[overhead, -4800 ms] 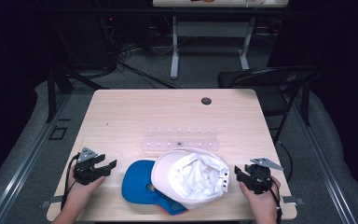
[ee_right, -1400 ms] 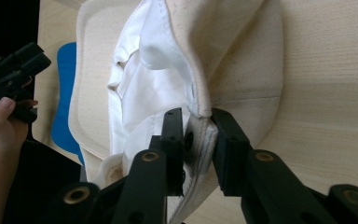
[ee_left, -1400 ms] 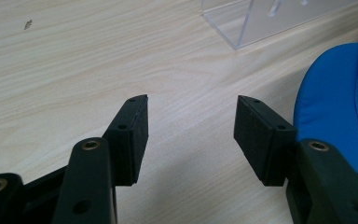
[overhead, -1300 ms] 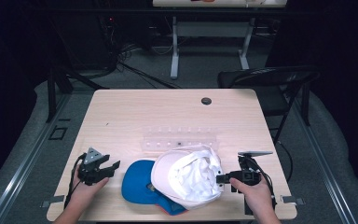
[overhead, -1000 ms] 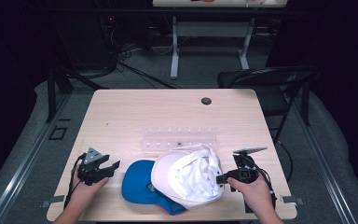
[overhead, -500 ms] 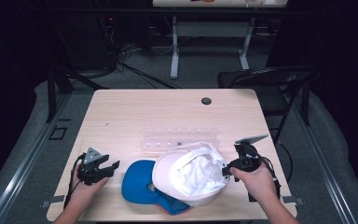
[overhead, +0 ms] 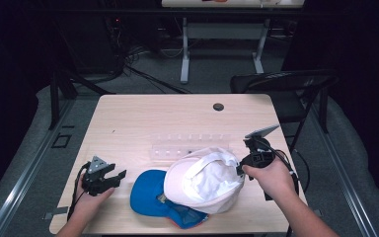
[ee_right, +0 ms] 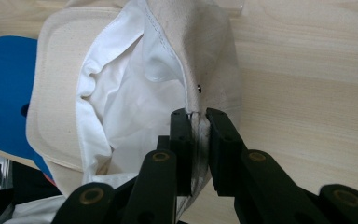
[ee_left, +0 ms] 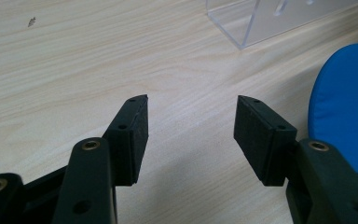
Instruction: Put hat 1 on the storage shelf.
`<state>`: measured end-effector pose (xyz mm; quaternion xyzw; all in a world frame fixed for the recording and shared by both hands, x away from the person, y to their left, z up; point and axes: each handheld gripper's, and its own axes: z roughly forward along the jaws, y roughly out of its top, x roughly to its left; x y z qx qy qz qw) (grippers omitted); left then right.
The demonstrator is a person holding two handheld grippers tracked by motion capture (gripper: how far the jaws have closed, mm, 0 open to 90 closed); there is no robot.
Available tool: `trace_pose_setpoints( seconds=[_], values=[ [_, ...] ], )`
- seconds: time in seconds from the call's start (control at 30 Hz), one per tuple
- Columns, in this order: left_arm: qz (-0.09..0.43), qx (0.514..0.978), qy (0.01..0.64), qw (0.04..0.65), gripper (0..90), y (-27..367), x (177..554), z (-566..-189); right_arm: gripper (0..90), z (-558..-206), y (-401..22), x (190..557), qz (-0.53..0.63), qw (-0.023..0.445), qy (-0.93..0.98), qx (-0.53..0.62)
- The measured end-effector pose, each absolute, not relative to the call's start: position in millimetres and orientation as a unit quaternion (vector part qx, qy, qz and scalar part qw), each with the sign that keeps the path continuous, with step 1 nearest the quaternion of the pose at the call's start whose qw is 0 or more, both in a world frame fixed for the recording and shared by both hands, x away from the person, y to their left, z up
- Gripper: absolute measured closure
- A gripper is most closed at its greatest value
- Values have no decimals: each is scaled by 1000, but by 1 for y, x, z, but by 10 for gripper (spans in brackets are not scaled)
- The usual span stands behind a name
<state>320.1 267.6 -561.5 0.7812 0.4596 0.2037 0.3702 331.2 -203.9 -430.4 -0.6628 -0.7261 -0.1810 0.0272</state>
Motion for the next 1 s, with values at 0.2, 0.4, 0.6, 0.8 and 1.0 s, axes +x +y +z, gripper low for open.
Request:
trace_pose_setpoints(
  seconds=[0.2,0.4,0.6,0.8,1.0],
  values=[
    [203,782,460,369,454,268,320,-561,819,-415,-202,335,-189,45,-719,-667],
    [204,782,460,368,454,268,321,-562,819,-392,-200,337,-204,52,-724,-657],
    [203,781,461,370,454,268,320,-562,820,-373,-197,338,-237,78,-718,-650],
    [202,781,460,371,454,268,320,-562,821,-365,-195,339,-261,106,-715,-640],
    [203,781,460,370,455,268,320,-562,821,-366,-196,338,-276,114,-707,-641]
  ],
)
